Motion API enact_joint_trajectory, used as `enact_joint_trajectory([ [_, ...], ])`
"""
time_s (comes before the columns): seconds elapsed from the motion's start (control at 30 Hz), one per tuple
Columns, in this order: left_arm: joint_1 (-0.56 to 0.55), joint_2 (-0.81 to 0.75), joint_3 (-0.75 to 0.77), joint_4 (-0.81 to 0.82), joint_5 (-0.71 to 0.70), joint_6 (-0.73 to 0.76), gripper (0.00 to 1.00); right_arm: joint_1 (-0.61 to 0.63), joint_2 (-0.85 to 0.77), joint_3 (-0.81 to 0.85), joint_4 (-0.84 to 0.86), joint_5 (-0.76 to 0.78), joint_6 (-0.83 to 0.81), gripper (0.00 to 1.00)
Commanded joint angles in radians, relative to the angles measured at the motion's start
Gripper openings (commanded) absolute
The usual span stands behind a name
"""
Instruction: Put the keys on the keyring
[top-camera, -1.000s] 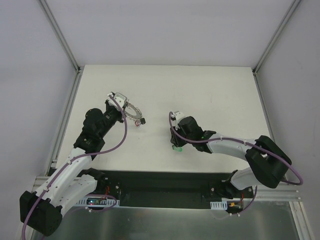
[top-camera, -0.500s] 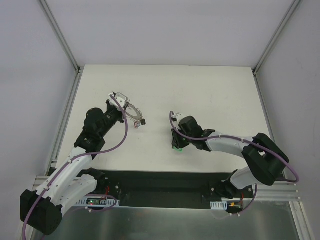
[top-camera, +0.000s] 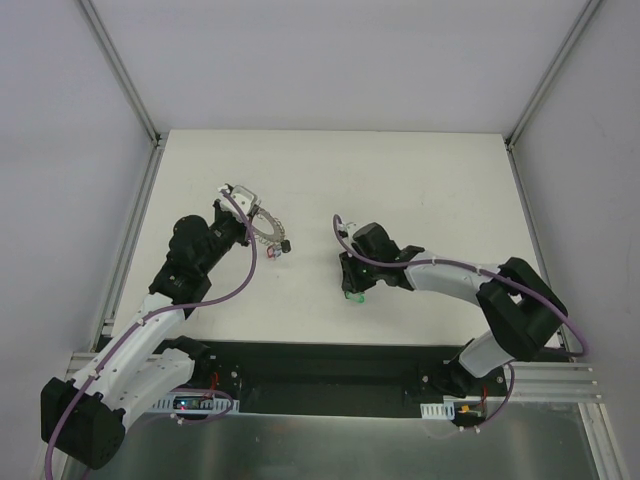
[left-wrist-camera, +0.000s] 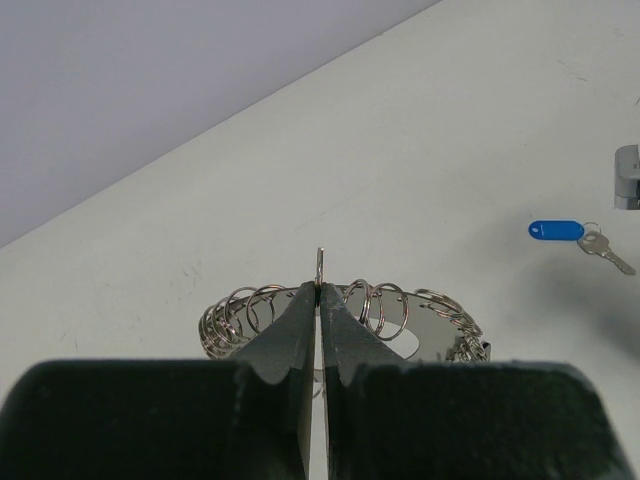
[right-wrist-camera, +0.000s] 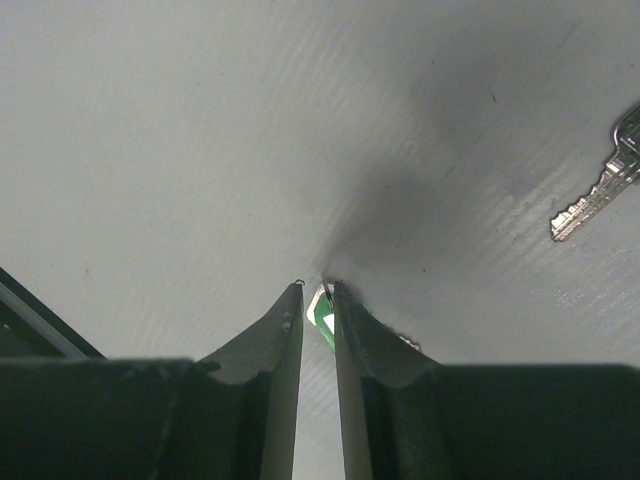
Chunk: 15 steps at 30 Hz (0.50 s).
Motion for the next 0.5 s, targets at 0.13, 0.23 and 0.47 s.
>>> enact_joint_trajectory([
  [0.13, -0.010, -0.009, 0.020, 0.085, 0.029, -0.012, 0.00, -0.013, 0.030, 0.083, -0.125, -0.039, -0.052, 0.20],
  [0.23, -0.010, -0.006, 0.020, 0.083, 0.034, -0.012, 0.00, -0.014, 0.045, 0.101, -0.147, -0.050, -0.066, 0.20],
  [0.47, -0.010, -0.003, 0.023, 0.080, 0.037, -0.012, 0.00, -0.016, 0.075, 0.129, -0.168, -0.070, -0.080, 0.17],
])
